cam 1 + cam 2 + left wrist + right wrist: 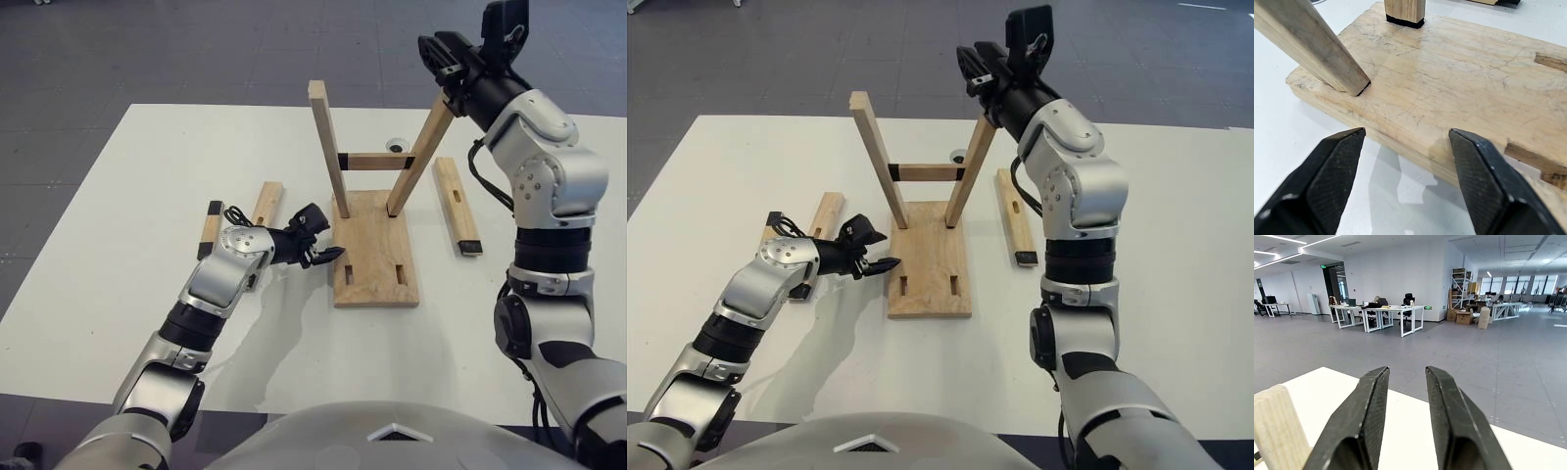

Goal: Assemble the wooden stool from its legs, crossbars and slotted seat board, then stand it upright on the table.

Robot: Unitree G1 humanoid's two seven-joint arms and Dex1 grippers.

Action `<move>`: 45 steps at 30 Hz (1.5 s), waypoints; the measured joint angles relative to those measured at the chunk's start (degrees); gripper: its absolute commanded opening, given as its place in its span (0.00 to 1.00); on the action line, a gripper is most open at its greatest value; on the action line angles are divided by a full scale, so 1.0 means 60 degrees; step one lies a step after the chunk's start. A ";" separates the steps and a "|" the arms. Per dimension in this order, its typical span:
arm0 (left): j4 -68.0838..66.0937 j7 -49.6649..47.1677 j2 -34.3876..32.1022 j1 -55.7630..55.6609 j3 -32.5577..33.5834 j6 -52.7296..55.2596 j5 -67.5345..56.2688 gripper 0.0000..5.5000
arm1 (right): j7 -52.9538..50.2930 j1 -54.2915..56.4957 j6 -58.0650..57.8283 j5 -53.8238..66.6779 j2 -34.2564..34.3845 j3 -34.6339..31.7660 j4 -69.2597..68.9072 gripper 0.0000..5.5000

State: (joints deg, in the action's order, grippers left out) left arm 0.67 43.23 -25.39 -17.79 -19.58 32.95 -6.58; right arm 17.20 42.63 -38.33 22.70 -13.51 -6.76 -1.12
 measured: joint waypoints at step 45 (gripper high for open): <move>-0.1019 -0.4262 0.0569 0.4027 0.5439 -0.3117 -0.0238 0.49 | -0.1445 -0.8564 0.2472 -0.2681 -0.0398 0.0884 -0.3849 0.41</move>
State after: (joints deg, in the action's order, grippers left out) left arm -5.44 17.65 -21.98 6.37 13.06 14.25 -8.01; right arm 8.53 -8.76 -23.50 6.62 -15.90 -1.45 -24.21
